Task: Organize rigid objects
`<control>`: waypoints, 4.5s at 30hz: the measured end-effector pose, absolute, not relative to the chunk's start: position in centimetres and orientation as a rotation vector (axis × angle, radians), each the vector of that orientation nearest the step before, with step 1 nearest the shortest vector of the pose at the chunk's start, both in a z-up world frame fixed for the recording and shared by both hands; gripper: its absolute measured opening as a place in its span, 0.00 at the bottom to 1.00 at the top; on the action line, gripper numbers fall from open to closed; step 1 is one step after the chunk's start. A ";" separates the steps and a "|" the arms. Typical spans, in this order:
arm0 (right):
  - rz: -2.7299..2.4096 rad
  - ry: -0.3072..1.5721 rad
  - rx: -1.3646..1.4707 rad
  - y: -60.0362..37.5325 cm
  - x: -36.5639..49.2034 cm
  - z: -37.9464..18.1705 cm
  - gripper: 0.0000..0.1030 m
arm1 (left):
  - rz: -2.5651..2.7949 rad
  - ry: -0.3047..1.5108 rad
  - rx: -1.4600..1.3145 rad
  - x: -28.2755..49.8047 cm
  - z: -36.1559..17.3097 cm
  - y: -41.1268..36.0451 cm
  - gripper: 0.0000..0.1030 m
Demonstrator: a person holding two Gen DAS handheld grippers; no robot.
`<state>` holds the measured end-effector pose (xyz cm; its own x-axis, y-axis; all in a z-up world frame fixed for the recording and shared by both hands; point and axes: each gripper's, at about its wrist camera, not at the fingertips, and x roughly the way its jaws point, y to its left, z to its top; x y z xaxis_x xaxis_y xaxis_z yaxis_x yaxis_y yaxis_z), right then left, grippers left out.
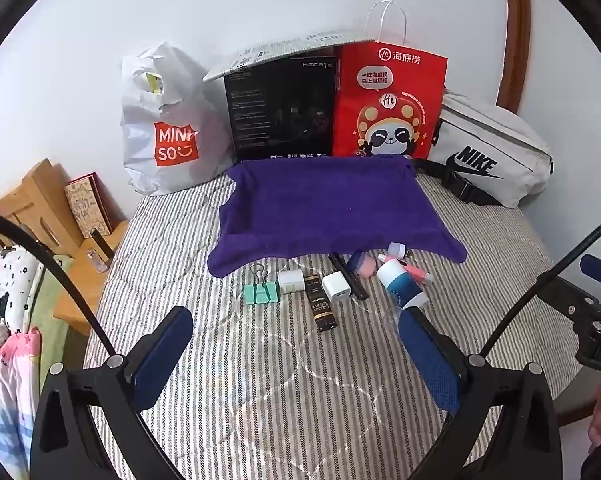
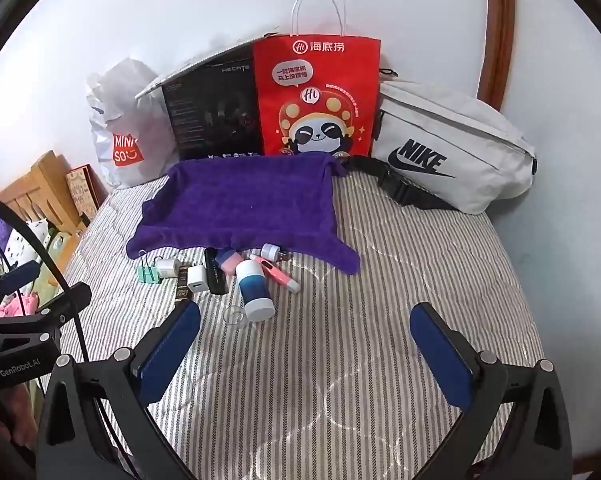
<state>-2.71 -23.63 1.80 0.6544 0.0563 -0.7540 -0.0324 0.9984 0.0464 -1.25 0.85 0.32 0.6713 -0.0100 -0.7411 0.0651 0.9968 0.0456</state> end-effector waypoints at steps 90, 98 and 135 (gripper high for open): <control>0.073 0.904 0.042 -24.8 0.3 -1.5 1.00 | 0.005 0.941 0.084 4.5 -6.3 4.7 1.00; 0.071 0.969 0.031 -25.1 1.5 -4.2 1.00 | 0.012 1.017 0.042 8.9 -12.0 6.6 1.00; 0.178 1.047 -0.029 -23.4 7.5 -11.5 0.89 | -0.047 0.898 0.012 10.7 -15.7 6.1 0.38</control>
<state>7.51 -23.39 -11.48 0.4867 0.1329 -0.8634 -0.1604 0.9851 0.0612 10.72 6.05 -15.66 0.6223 -0.0360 -0.7820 0.0459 0.9989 -0.0094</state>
